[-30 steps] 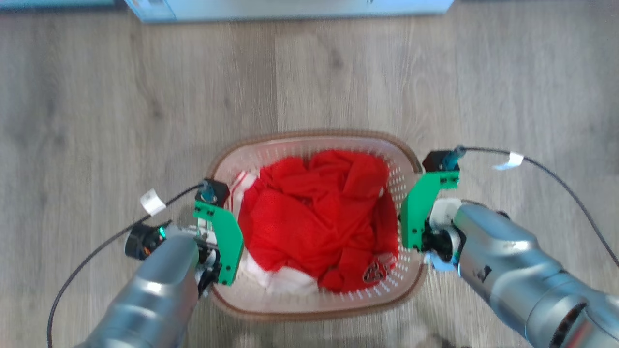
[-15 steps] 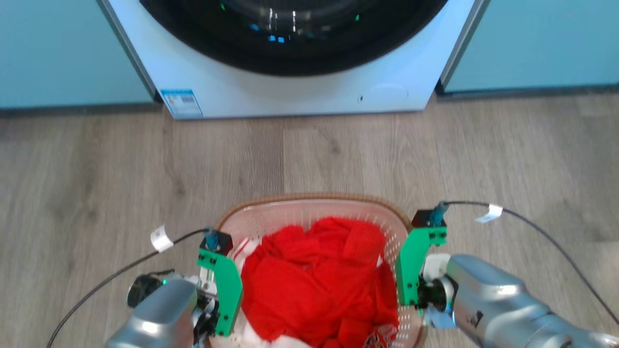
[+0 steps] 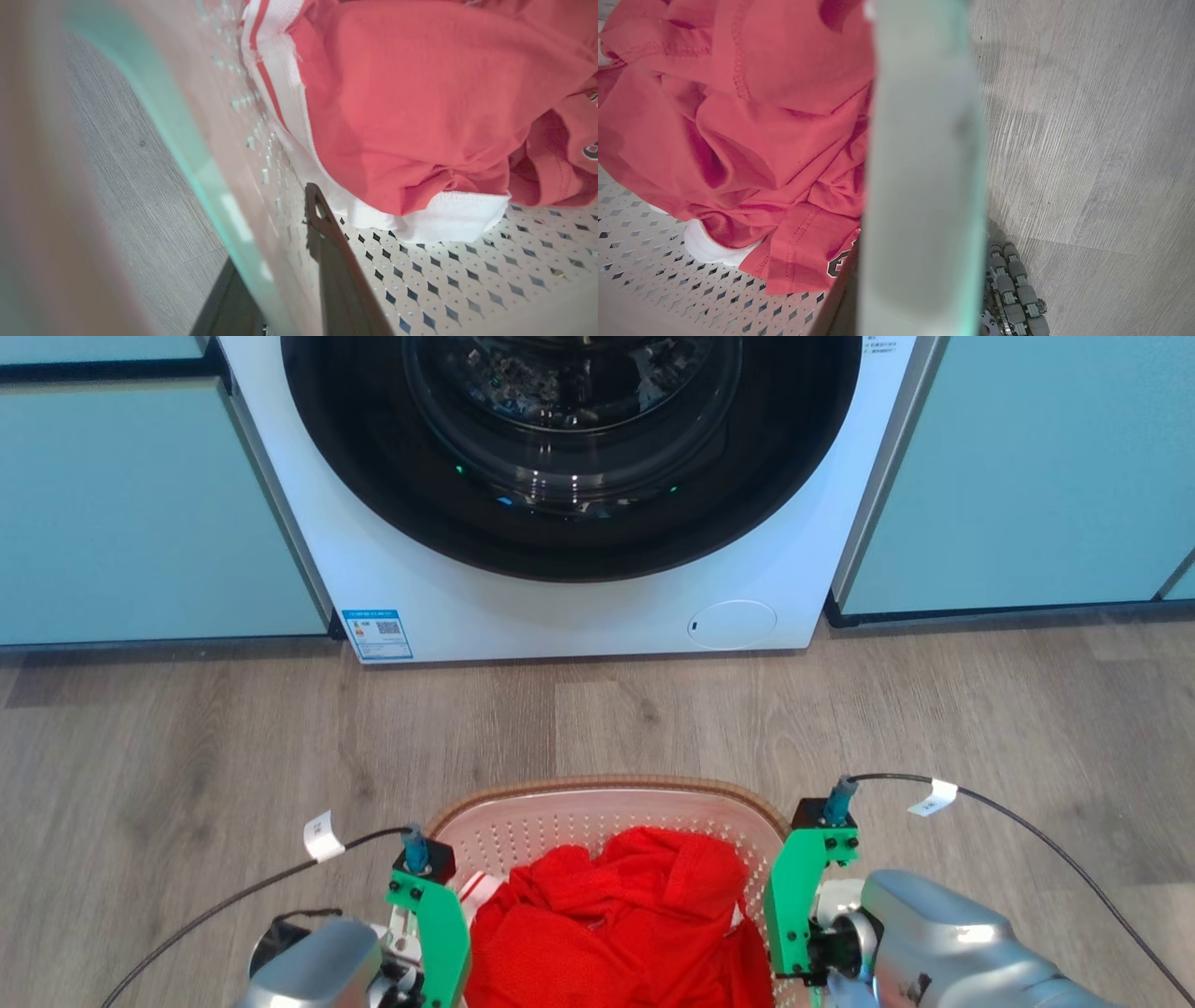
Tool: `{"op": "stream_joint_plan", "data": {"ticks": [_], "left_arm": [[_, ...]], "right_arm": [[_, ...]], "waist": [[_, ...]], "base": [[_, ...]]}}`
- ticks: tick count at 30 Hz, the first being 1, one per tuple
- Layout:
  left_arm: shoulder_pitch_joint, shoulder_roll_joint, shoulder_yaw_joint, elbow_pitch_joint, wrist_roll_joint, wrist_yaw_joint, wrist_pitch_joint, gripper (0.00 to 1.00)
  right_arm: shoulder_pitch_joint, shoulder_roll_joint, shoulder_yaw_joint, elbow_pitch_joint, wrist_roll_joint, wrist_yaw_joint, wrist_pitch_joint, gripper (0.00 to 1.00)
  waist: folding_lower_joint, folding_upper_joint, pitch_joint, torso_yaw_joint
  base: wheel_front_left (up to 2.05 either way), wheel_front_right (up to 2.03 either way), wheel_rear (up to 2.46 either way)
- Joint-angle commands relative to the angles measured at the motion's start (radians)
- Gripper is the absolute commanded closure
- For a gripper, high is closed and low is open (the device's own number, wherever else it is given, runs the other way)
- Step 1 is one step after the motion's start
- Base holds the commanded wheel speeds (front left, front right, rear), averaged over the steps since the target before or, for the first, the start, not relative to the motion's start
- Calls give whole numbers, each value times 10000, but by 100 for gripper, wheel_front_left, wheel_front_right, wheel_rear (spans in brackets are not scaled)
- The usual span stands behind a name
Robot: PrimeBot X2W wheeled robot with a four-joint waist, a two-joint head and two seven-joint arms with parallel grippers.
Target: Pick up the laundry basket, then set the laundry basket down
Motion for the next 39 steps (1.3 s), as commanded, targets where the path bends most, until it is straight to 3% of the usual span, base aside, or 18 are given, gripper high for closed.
{"op": "stream_joint_plan", "data": {"ticks": [1, 16, 39], "left_arm": [[-436, 289, -223, -275, 61, -95, 122, 100], [-602, 378, -634, -438, -609, -96, 291, 100], [-608, 401, -683, -423, -621, -96, 396, 100]], "right_arm": [[-345, 132, 139, -168, -106, 77, -66, 100], [-391, 143, 224, -211, 9, 77, -65, 100], [-385, 144, 311, -167, 218, 77, -63, 100]], "waist": [[2, 0, -78, -1], [2, 0, -105, 36], [2, 0, -119, 65]], "base": [[0, 0, 0], [0, 0, 0], [0, 0, 0]]}}
